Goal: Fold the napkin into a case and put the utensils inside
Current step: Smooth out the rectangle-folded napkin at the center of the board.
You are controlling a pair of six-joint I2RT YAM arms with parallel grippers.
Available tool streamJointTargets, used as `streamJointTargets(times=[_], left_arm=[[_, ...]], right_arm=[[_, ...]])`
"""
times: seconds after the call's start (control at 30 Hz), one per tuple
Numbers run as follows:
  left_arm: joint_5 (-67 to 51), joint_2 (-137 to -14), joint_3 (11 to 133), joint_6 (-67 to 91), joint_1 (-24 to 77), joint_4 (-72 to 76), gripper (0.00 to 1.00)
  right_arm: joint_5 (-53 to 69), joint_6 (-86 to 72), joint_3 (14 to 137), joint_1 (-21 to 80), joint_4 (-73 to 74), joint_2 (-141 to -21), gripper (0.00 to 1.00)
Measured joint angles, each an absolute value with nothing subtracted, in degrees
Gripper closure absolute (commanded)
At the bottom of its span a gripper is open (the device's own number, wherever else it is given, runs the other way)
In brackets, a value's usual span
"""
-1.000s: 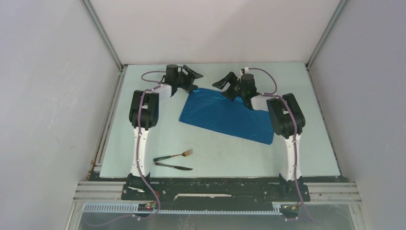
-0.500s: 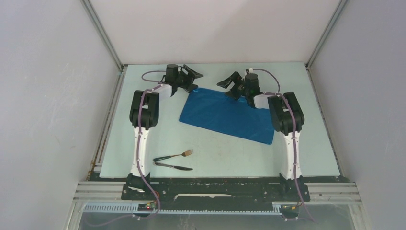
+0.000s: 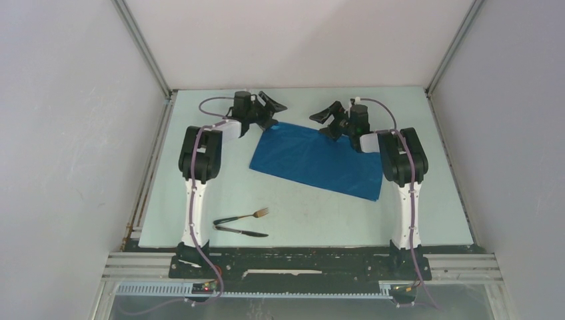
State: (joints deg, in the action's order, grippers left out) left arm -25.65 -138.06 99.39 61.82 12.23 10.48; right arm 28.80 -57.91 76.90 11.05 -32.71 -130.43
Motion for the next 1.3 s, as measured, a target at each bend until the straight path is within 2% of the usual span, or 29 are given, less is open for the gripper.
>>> streamJointTargets(times=[0.23, 0.47, 1.03, 1.3], left_arm=[[-26.0, -134.3, 88.5, 67.3, 18.4, 22.7, 0.14], [-26.2, -134.6, 89.3, 69.5, 21.5, 24.7, 0.14], [-25.7, -139.5, 90.7, 76.8, 13.3, 28.2, 0.14], [-26.3, -139.5, 92.1, 76.2, 11.7, 26.0, 0.09]], right_arm=[[28.9, -58.7, 76.8, 11.0, -33.3, -130.6, 0.0], [28.9, -58.9, 76.8, 11.0, -33.3, -130.6, 0.0], [30.4, -59.9, 73.6, 9.7, -36.9, -130.1, 0.0], [34.7, -58.4, 69.7, 2.7, -31.4, -125.6, 0.0]])
